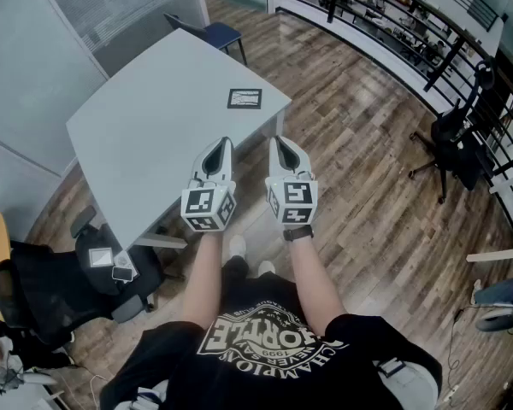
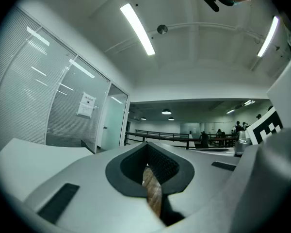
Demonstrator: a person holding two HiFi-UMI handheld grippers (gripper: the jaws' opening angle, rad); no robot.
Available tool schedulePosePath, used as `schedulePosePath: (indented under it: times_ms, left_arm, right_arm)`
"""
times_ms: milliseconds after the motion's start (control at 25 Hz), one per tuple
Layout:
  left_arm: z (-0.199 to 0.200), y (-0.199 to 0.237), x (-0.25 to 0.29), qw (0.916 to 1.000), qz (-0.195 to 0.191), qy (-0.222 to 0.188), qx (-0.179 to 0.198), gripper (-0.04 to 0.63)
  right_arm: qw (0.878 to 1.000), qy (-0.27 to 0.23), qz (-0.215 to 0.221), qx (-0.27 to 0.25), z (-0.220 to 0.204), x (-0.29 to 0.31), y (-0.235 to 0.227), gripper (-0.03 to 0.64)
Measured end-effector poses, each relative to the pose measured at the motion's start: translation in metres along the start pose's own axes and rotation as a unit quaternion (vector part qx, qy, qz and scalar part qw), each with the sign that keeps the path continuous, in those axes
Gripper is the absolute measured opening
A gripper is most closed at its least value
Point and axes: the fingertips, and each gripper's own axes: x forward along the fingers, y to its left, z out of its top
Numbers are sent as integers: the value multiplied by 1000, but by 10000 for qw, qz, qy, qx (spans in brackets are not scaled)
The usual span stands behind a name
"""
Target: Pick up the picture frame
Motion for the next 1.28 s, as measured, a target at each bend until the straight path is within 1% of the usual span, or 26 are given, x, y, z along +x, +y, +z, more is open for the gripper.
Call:
schedulePosePath:
  times_ms: [160, 280, 520, 600, 680, 760, 920, 1120, 1280]
  left_arm:
    - [-5, 1, -7, 10000, -18, 28, -61, 3]
    - [-6, 5, -3, 10000, -63, 41, -19, 3]
    - [-12, 27, 6, 9999, 25, 47, -98, 3]
    - [-16, 36, 15, 9999, 46, 30, -150, 3]
    - [-19, 42, 26, 9999, 0, 26, -153, 3]
    - [-24, 47, 40, 9999, -80, 38, -122, 3]
    - [-32, 68, 78, 9996, -142, 71, -217, 4]
    - [-31, 108, 157, 9987, -372, 112, -316, 3]
    - [-41, 142, 212, 9976, -498, 191, -450, 4]
  right_arm:
    - [10000, 13, 20, 8, -3, -5, 6, -2]
    - [10000, 7, 11, 28, -5, 5, 8, -2]
    - [9998, -5, 145, 101, -9, 29, 15, -2]
    - [10000, 4, 65, 41, -12, 39, 13, -2]
    - [9998, 39, -112, -145, -16, 49, 7, -2]
    - [9995, 57, -248, -190, -22, 61, -1, -2]
    - [9991, 240, -350, -71, -36, 97, -15, -2]
    - [9965, 546, -628, -44, -46, 173, -45, -2]
    - [9952, 591, -777, -36, -49, 228, -61, -2]
